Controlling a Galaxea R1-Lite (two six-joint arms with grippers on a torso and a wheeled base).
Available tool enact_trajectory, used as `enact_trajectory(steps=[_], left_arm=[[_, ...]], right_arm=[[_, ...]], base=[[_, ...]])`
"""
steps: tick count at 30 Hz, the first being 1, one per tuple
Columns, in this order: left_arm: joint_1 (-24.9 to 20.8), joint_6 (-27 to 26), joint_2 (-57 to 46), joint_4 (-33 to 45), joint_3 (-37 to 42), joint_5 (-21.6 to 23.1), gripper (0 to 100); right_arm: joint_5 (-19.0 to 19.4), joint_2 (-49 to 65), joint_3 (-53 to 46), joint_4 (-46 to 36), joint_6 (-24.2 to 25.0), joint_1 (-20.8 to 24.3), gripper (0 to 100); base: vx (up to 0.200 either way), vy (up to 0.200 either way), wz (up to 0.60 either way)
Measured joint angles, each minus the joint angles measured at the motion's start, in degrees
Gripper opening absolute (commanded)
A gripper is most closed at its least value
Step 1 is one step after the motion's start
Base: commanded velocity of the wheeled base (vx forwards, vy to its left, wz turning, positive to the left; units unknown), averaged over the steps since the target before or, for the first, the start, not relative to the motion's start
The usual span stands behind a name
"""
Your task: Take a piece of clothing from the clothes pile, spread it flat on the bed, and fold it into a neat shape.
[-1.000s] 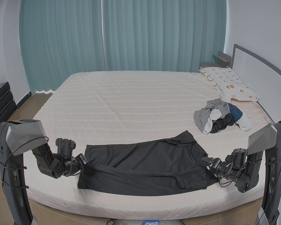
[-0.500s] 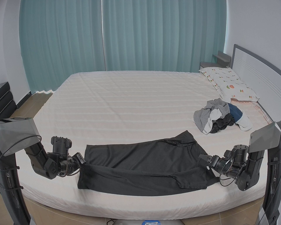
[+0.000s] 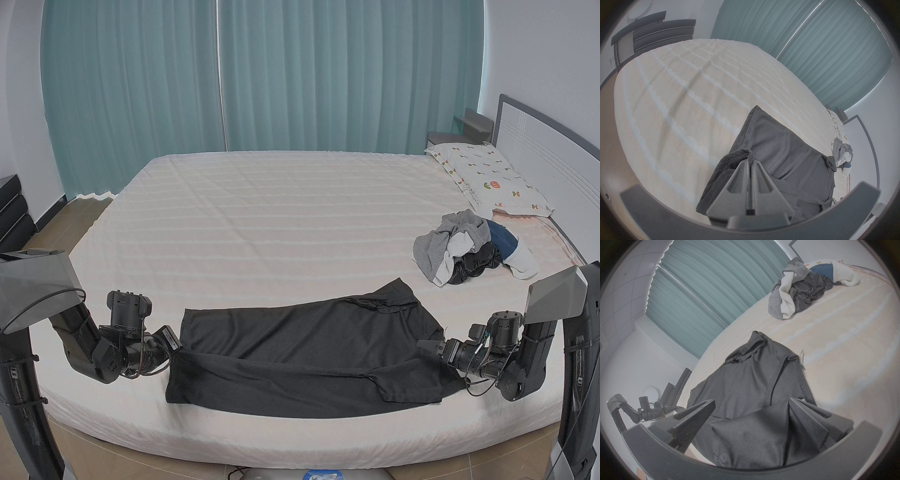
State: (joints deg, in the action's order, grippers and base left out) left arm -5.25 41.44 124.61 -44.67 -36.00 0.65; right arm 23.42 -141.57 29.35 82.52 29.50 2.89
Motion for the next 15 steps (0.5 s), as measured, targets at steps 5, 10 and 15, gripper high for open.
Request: enact_trajectory(steps=[5, 10, 15], left_arm=[[0.0, 0.02, -0.02, 0.02, 0.06, 0.04, 0], [0.0, 0.02, -0.05, 0.02, 0.11, 0.13, 0], [0.05, 0.05, -0.05, 0.05, 0.11, 0.15, 0]], right_arm=[[0.01, -1.23, 1.16, -1.12, -1.17, -0.26, 100], [0.01, -2.39, 2.28, -1.15, -1.84, -0.41, 100], [0.04, -3.08, 2.5, -1.1, -2.85, -0.46, 100]], base=[[0.0, 0.0, 0.0], [0.0, 0.0, 0.0], [0.0, 0.0, 0.0]])
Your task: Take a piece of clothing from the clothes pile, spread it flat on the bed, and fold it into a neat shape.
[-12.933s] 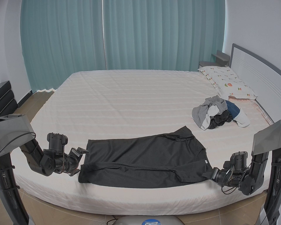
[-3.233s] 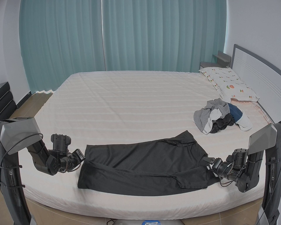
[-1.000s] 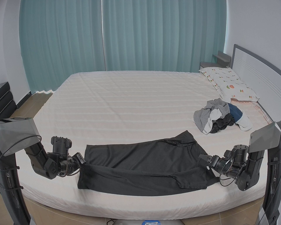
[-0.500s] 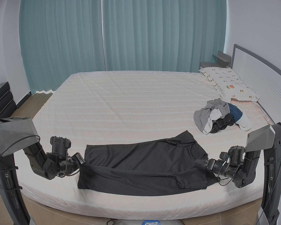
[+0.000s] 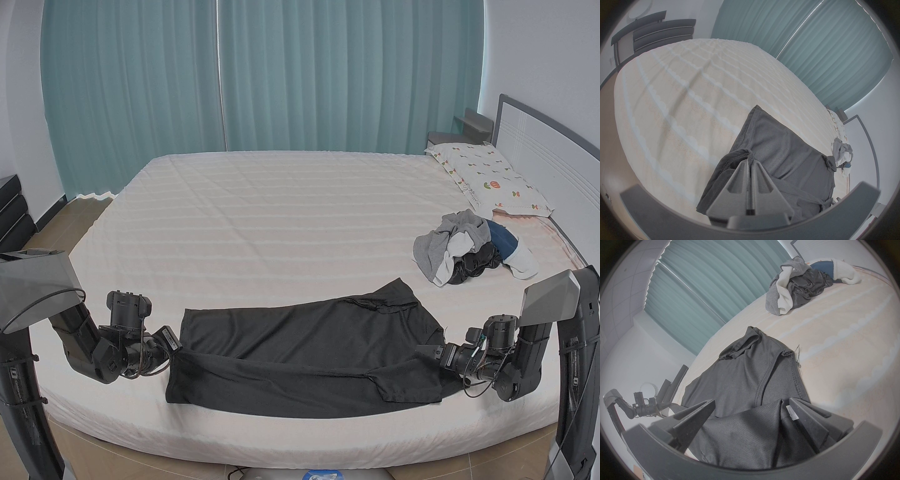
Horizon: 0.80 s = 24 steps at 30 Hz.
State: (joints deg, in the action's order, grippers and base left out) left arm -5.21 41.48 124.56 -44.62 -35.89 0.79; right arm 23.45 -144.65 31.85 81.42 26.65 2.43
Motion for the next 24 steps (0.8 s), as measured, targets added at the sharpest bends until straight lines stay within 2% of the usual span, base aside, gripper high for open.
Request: enact_trajectory(steps=[1, 11, 18, 24], left_arm=[[0.0, -0.02, 0.0, 0.0, 0.0, -0.01, 0], [0.04, -0.02, -0.15, 0.01, 0.01, 0.0, 0], [0.0, -0.02, -1.6, 0.01, 0.8, 0.07, 0], [-0.11, -0.02, -3.17, 0.0, 1.44, 0.07, 0]], right_arm=[[-0.02, -0.11, -0.05, -0.02, -0.44, 0.0, 0], [0.07, -0.83, -1.35, 1.13, -1.85, -0.22, 0], [0.52, 0.24, -5.47, 7.14, -1.28, -0.59, 0], [1.8, 3.47, -9.36, 7.53, -0.22, -1.8, 0]], base=[[0.0, 0.0, 0.0], [0.0, 0.0, 0.0], [0.0, 0.0, 0.0], [0.0, 0.0, 0.0]])
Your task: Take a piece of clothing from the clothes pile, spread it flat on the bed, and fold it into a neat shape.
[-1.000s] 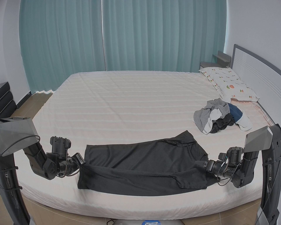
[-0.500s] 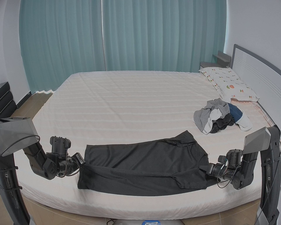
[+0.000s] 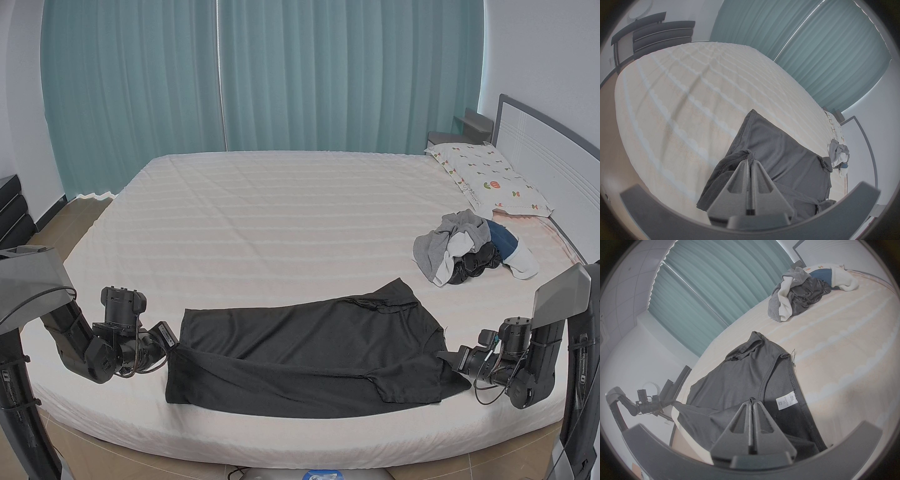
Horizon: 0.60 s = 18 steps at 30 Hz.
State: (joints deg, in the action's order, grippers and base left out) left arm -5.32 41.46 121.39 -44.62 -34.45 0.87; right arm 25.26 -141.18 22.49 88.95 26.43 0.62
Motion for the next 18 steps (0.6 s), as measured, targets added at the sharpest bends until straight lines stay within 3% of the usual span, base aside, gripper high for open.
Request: enact_trajectory(steps=[11, 18], left_arm=[[0.11, -0.05, -4.44, 0.06, 2.71, 0.06, 0], [0.5, -0.07, -8.78, -0.21, 6.75, 0.69, 0]], right_arm=[[4.95, 10.89, -9.05, 0.02, 2.34, -1.63, 0], [9.85, 16.46, -14.56, 0.02, 2.17, -5.16, 0]], base=[[0.0, 0.0, 0.0], [0.0, 0.0, 0.0]])
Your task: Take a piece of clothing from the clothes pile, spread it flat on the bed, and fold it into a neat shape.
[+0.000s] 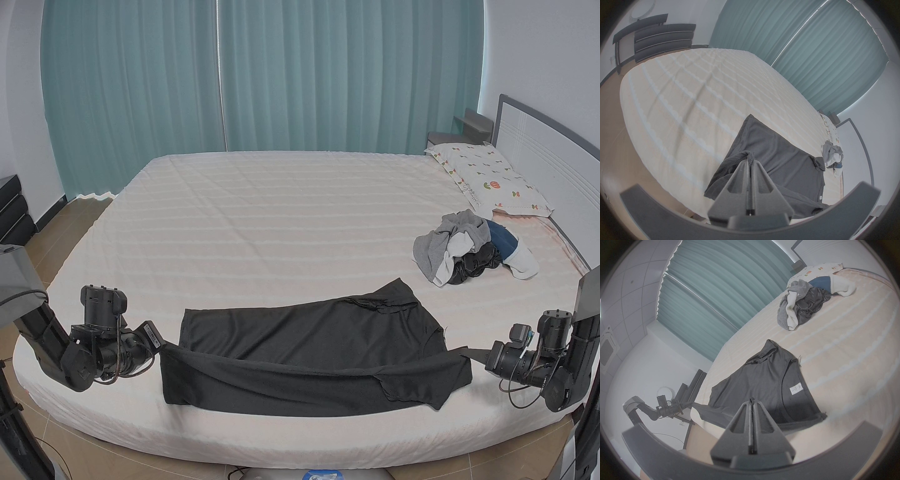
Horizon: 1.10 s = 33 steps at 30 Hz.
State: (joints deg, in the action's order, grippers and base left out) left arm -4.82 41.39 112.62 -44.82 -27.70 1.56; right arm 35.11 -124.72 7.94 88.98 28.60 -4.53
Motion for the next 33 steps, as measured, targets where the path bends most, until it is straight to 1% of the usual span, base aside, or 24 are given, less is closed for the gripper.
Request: enact_trajectory(steps=[6, 9, 16, 20, 23, 29, 33], left_arm=[[0.16, 0.0, -4.13, 0.16, 4.44, 4.16, 0], [0.2, -0.06, -5.78, 0.16, 6.47, 4.68, 0], [0.3, -0.26, -8.48, -0.24, 11.14, 5.19, 0], [0.3, -0.22, -9.69, -0.35, 13.14, 5.69, 0], [0.3, -0.2, -10.3, -0.35, 14.3, 6.67, 0], [0.28, -0.2, -11.52, -0.35, 16.29, 7.91, 0], [0.24, -0.28, -12.09, -0.35, 17.79, 8.27, 0]], right_arm=[[2.61, 3.63, -3.72, 0.02, -0.33, -1.9, 0], [3.71, 5.38, -5.3, 0.0, -0.41, -2.43, 0], [3.89, 8.51, -6.78, -0.05, -0.39, -3.15, 0], [3.84, 9.79, -6.89, -2.6, -0.71, -3.82, 0], [3.82, 10.73, -6.92, -6.46, -2.27, -4.08, 0], [3.73, 12.31, -6.95, -14.02, -8.57, -4.86, 0], [3.34, 13.4, -6.92, -17.24, -10.37, -5.68, 0]], base=[[0.0, 0.0, 0.0], [0.0, 0.0, 0.0], [0.0, 0.0, 0.0], [0.0, 0.0, 0.0], [0.0, 0.0, 0.0], [0.0, 0.0, 0.0], [0.0, 0.0, 0.0]])
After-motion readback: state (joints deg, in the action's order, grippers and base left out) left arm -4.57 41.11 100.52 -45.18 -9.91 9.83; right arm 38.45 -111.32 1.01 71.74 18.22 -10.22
